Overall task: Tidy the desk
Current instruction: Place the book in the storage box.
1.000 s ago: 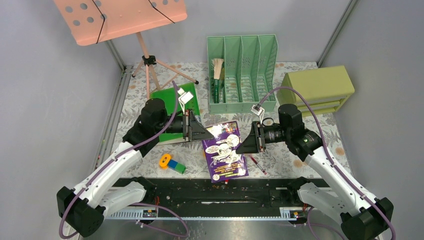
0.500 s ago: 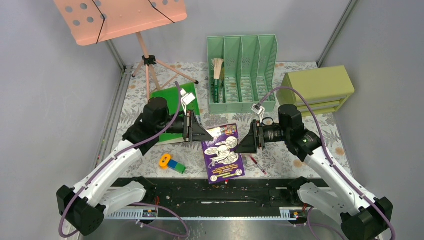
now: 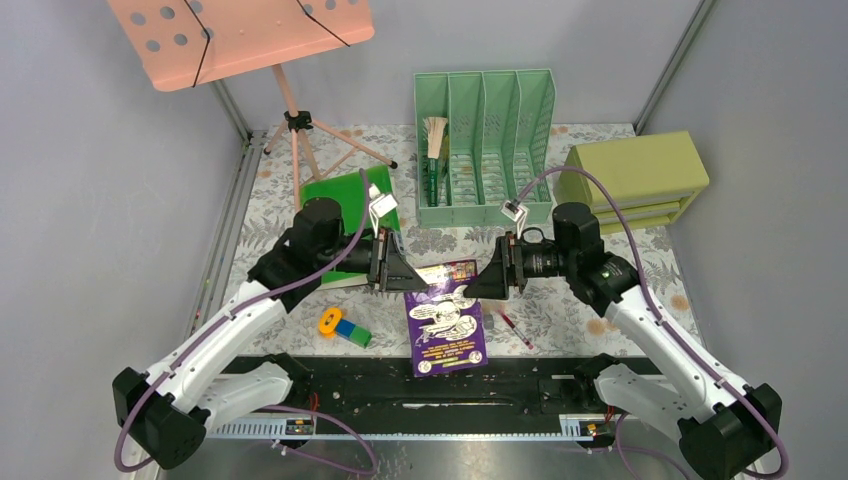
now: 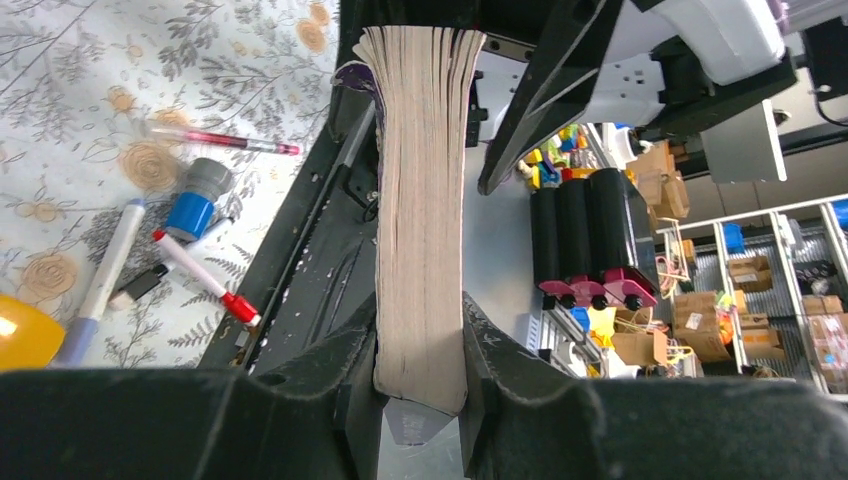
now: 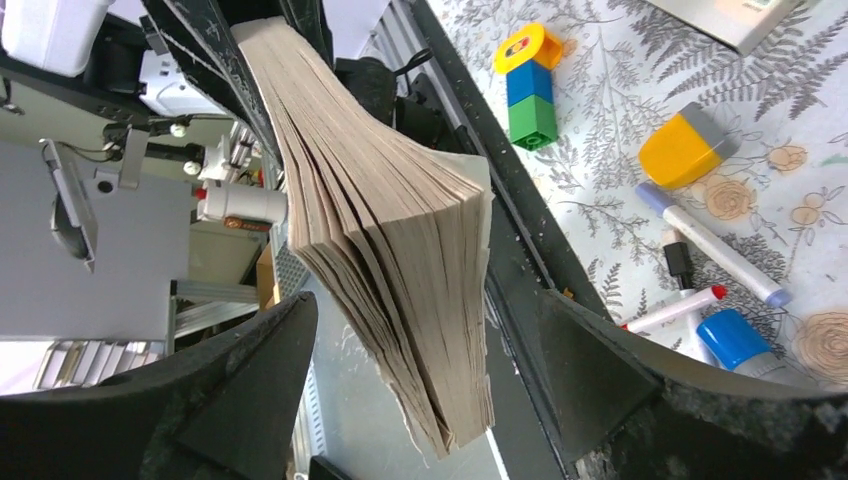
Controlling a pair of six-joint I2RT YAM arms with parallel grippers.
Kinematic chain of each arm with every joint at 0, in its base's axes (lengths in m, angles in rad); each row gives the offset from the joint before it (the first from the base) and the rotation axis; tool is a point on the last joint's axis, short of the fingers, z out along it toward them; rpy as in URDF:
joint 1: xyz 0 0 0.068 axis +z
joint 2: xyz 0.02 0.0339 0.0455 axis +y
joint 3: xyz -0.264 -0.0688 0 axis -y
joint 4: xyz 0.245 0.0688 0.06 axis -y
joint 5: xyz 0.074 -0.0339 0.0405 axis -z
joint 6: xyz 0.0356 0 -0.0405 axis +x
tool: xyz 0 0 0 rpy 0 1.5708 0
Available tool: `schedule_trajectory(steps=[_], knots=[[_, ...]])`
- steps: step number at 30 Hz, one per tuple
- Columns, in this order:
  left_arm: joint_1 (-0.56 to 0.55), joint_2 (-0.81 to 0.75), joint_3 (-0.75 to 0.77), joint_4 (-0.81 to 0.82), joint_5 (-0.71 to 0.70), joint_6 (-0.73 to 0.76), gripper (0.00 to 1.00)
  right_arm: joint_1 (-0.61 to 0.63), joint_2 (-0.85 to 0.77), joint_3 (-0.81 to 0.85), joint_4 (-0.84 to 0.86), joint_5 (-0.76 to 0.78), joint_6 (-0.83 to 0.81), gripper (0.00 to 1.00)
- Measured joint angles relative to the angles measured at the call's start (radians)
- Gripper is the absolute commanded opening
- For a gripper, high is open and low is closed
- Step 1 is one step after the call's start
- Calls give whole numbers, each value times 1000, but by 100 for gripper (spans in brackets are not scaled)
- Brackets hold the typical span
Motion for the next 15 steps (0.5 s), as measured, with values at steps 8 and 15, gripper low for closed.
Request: schedule_trajectory(steps=[8,15], knots=[[-1,-39,60,-190,-190,142,0,0,-52,0,-87,131,-40,95],[0,-142,108,-270,-447,219,0,0,-140,0,-201,298,-79,100]])
